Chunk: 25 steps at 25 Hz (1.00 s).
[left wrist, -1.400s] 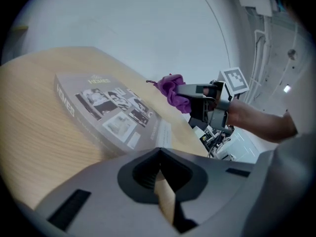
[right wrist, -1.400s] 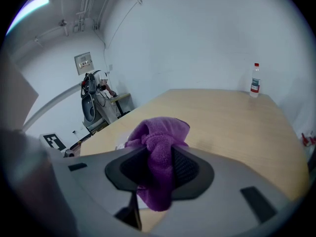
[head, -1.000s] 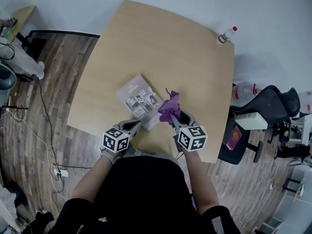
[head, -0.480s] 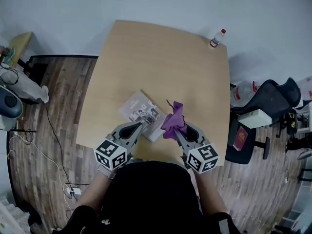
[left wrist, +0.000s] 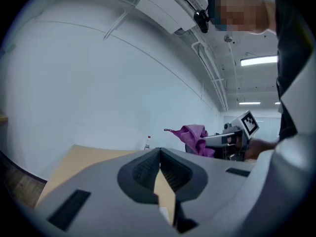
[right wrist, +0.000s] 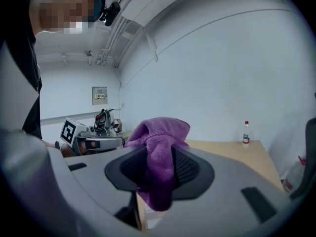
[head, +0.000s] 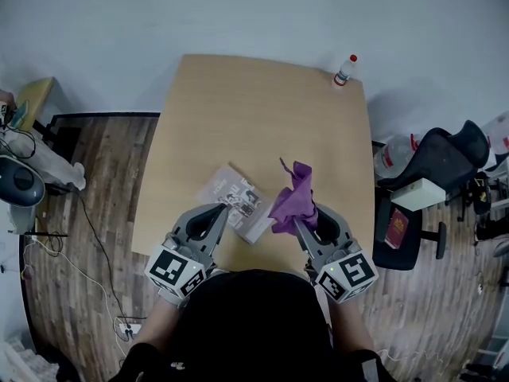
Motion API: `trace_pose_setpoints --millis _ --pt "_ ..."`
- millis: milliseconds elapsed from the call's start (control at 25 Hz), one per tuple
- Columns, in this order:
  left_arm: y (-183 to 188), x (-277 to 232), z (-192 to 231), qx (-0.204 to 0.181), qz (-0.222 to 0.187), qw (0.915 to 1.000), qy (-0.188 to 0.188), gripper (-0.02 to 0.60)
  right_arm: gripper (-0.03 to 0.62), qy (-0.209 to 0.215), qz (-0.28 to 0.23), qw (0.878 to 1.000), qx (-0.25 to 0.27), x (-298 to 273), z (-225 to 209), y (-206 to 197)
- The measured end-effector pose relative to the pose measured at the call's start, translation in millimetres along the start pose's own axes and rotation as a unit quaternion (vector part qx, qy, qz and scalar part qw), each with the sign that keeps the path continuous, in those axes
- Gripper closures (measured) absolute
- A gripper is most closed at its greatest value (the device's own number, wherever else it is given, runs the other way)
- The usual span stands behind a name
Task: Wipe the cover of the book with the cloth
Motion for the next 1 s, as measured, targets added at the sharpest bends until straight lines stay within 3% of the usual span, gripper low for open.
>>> trace_pose_setpoints --millis 240,1000 --pt "17 10 -5 -0.009 -0.029 0.9995 -0.003 0.563 0.451 -0.007 -0.025 0.999 0.02 6 12 8" --pt "6 10 -12 0.006 -0.014 0.9997 0.017 0.563 0.453 0.004 -0.006 1.0 0.02 2 9 -1"
Point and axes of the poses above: the fingertips, and each gripper's own axes: x backward along the fingers, z to its left, y out of its top, the point moved 7 cm from there along x, backward along the fingers, and after that the axes turned 8 degrees about z, right-handed, at the moved point
